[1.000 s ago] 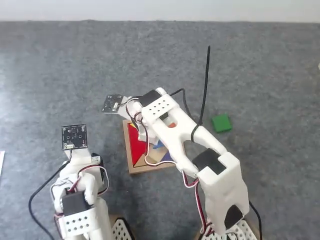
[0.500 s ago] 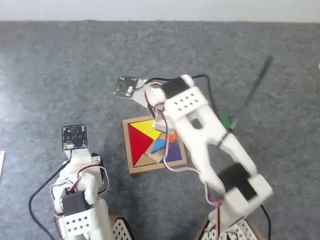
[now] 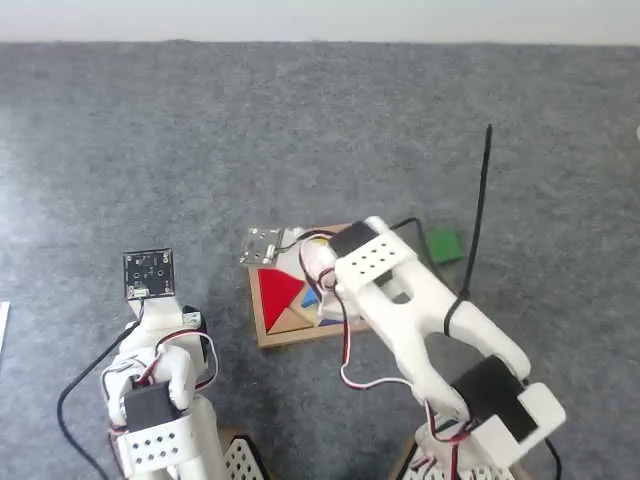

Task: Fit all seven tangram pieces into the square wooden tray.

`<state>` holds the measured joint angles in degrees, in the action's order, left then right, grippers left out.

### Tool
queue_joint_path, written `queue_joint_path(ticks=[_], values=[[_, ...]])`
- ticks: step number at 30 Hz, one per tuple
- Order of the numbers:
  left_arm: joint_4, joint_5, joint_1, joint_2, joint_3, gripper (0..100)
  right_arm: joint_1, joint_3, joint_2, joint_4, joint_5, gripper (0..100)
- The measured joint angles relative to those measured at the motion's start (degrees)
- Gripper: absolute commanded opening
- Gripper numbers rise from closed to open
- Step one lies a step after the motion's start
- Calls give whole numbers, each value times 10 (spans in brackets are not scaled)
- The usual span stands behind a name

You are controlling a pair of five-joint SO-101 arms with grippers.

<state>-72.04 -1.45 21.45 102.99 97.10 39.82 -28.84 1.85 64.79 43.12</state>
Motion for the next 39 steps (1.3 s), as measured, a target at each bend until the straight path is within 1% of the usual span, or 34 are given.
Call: queue_joint_path(ticks=[4,11,16,19,23,26,29,33,39], values=[[0,0,0,0,0,80,-1,0,3,-35,0,37],[0,0,0,0,0,80,-52,0,3,-86,1,37],[0,0,0,0,0,80,-53,0,3,-86,2,37],[0,0,0,0,0,80,-49,0,10,-53,2,36],[0,0,0,0,0,80,-10,-3,35,2,2,36],[0,0,0,0,0,80,11,-23,37,-5,2,36],[0,0,0,0,0,80,12,-24,19,-29,-11,36],[0,0,0,0,0,80,8,-9,-40,-35,-21,36],[0,0,0,0,0,80,-25,33,-66,-38,-23,36]])
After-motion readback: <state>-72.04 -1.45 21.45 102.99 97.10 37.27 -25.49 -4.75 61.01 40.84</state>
